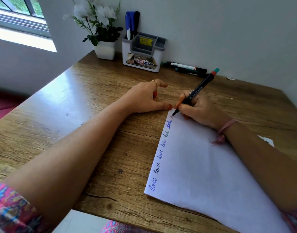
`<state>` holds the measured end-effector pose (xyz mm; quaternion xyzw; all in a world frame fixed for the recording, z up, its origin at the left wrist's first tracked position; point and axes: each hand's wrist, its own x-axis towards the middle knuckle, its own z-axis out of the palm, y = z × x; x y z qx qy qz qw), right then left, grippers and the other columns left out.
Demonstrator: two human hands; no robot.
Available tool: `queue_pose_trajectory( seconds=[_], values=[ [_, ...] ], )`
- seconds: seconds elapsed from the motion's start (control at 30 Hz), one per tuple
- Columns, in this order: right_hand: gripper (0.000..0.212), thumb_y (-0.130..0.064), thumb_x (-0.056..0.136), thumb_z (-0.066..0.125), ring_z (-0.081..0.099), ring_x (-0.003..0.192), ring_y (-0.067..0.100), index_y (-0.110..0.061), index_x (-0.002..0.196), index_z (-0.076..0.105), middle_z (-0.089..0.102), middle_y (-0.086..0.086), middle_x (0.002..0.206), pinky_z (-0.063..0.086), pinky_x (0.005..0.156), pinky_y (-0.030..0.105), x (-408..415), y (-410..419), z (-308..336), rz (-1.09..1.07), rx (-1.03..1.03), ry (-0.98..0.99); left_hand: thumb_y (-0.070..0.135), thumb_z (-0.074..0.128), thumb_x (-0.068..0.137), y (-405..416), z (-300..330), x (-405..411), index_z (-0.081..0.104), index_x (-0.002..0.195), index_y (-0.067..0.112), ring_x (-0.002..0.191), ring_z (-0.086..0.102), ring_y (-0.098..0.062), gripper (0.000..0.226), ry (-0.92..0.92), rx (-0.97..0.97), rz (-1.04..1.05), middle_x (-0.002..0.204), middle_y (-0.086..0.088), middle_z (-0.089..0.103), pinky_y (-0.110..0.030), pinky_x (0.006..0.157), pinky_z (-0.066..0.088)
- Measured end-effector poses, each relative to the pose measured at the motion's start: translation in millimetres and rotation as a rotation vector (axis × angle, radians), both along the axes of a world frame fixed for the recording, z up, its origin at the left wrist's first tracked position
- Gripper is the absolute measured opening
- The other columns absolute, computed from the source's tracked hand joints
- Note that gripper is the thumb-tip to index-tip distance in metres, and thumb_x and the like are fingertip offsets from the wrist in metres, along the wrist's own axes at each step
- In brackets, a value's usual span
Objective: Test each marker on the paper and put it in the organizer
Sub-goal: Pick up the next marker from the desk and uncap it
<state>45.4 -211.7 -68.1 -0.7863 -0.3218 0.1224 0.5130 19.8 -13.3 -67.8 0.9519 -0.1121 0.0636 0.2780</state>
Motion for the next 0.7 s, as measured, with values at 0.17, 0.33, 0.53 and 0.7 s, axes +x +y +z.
queue_pose_trajectory(
  seconds=[0.17,0.33,0.53,0.7],
  values=[
    [0.013,-0.008,0.074,0.055,0.051,0.046,0.003,-0.020,0.071,0.056,0.059,0.012,0.067,0.041,0.047,0.015,0.0,-0.3,0.5,0.000,0.002,-0.024,0.059,0.067,0.074,-0.4,-0.2,-0.4,0.042,0.132,0.030,0.070,0.046,0.003,0.069,0.002,-0.001,0.005,0.076,0.016,0.049,-0.023,0.071,0.037],
    [0.015,-0.002,0.078,0.058,0.050,0.044,0.001,-0.016,0.072,0.054,0.058,-0.010,0.051,0.040,0.045,0.013,0.0,0.2,2.0,-0.005,-0.010,-0.051,0.059,0.067,0.074,-0.8,1.5,-1.6,0.041,0.132,0.030,0.071,0.046,0.002,0.070,0.015,-0.002,0.004,0.076,0.016,0.049,-0.023,0.071,0.038],
    [0.010,-0.010,0.073,0.055,0.051,0.043,0.001,-0.019,0.070,0.055,0.060,-0.010,0.053,0.040,0.045,0.014,-0.2,1.3,2.0,-0.048,0.006,-0.063,0.056,0.068,0.074,-0.9,2.8,-2.5,0.041,0.133,0.029,0.069,0.046,0.002,0.071,0.029,-0.023,0.005,0.075,0.017,0.048,-0.024,0.074,0.040],
    [0.011,-0.009,0.073,0.055,0.049,0.043,0.002,-0.019,0.069,0.055,0.057,-0.009,0.054,0.040,0.044,0.014,-1.3,0.8,3.2,-0.034,0.007,-0.065,0.052,0.066,0.078,0.9,1.9,-2.9,0.044,0.131,0.027,0.072,0.047,0.001,0.063,0.033,-0.086,0.035,0.078,0.015,0.049,-0.017,0.068,0.037]
  ],
)
